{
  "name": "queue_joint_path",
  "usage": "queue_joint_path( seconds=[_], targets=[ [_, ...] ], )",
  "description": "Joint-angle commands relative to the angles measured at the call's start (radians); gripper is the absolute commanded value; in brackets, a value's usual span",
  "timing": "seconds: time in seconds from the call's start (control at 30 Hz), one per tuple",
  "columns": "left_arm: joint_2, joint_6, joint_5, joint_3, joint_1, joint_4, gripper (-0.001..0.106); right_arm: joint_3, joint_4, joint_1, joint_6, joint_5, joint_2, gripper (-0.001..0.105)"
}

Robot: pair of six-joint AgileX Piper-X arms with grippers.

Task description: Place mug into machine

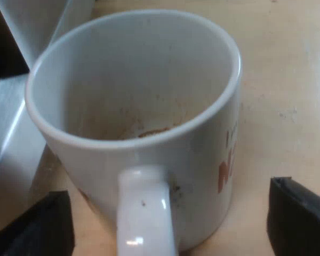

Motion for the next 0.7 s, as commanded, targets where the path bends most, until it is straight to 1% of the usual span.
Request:
queue_joint_path(
  seconds=[0.03, 0.1, 0.13, 0.17, 0.2, 0.23, 0.5, 0.6, 0.7],
  targets=[
    [-0.003, -0.002, 0.006, -0.006, -0.004, -0.02, 0.075, -0.008, -0.005, -0.002, -0.001, -0.006, 0.006, 0.052],
    [-0.003, -0.002, 0.006, -0.006, -0.004, -0.02, 0.075, -0.009, -0.005, -0.002, -0.001, 0.01, 0.005, 0.035],
    [-0.003, -0.002, 0.006, -0.006, -0.004, -0.02, 0.075, -0.008, -0.005, -0.002, -0.001, 0.019, 0.005, 0.023],
    [-0.003, -0.002, 0.006, -0.006, -0.004, -0.02, 0.075, -0.008, -0.005, -0.002, -0.001, 0.019, 0.005, 0.02],
    [-0.003, -0.002, 0.006, -0.006, -0.004, -0.02, 0.075, -0.008, -0.005, -0.002, -0.001, 0.019, 0.005, 0.007],
    [-0.003, -0.002, 0.006, -0.006, -0.004, -0.02, 0.075, -0.008, -0.005, -0.002, -0.001, 0.017, 0.005, 0.0],
    [-0.003, -0.002, 0.006, -0.006, -0.004, 0.007, 0.075, -0.008, -0.003, 0.001, -0.004, 0.017, -0.02, 0.0],
    [-0.01, -0.002, 0.006, -0.006, -0.004, 0.022, 0.074, -0.008, 0.009, 0.012, -0.023, 0.019, -0.062, 0.0],
    [-0.034, -0.005, 0.006, -0.006, -0.004, 0.022, 0.074, -0.008, 0.073, 0.04, -0.049, 0.035, -0.12, 0.0]
  ],
)
